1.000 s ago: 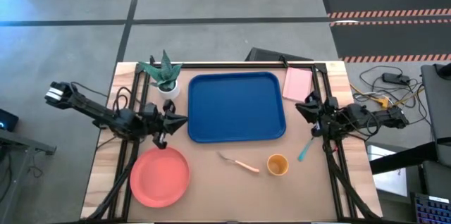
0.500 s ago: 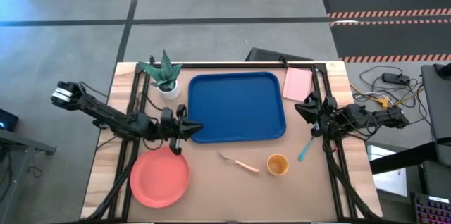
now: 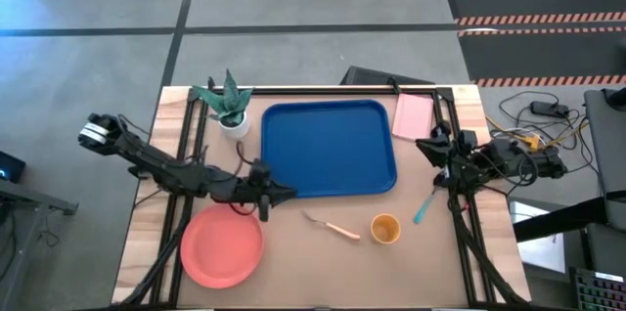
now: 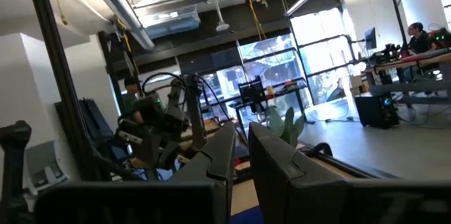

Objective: Pick and place plate/cup/fork/spoon on tray
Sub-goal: Put the orange plate on the blue tray

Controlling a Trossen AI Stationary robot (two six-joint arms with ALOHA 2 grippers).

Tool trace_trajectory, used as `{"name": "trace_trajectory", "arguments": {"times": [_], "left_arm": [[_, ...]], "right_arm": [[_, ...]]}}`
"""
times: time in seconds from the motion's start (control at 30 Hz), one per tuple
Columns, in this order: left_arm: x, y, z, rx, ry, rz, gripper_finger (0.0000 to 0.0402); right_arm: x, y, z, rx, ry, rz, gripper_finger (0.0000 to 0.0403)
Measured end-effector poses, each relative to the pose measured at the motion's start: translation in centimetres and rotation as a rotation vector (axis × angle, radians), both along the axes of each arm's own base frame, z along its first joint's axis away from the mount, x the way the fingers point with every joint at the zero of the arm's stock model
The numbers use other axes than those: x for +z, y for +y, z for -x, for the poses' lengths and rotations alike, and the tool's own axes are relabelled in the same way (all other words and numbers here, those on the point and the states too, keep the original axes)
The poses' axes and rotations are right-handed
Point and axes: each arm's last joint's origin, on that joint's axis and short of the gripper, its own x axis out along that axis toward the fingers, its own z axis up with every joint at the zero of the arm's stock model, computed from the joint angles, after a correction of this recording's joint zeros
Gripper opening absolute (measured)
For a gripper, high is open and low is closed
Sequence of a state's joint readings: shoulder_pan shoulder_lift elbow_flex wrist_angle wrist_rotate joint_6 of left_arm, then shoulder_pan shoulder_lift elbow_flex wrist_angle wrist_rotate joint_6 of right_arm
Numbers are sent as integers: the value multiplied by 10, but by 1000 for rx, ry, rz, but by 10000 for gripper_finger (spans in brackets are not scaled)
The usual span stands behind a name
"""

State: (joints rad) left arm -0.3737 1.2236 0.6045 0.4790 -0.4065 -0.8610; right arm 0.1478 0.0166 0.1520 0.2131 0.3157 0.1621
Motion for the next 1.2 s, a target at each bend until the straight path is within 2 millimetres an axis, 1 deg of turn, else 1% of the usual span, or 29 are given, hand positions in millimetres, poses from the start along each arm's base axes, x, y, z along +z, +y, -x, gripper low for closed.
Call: {"name": "trace_trajectory", "arguments": {"times": [0.17, 0.4, 0.47, 0.63, 0.8, 1.0, 1.2], "left_arm": [[0, -4, 2, 39, 191, 105, 0], [0, -9, 4, 101, 367, 210, 0], [1, -12, 2, 105, 397, 236, 0], [15, -28, -13, 65, 396, 243, 0], [15, -41, -25, 67, 540, 224, 0], [21, -56, -31, 110, 683, 272, 0], [25, -81, -29, 143, 761, 347, 0]], "right_arm": [[0, 0, 0, -2, 8, 8, 34], [-2, 0, -1, -2, 31, 11, 34], [-3, 0, -1, -2, 40, 12, 34], [-4, 0, -3, -3, 57, 13, 34], [-4, 0, -3, -11, 57, 11, 34], [-4, -1, -2, -47, 62, 17, 34], [-5, -1, -3, -60, 68, 25, 34]]}}
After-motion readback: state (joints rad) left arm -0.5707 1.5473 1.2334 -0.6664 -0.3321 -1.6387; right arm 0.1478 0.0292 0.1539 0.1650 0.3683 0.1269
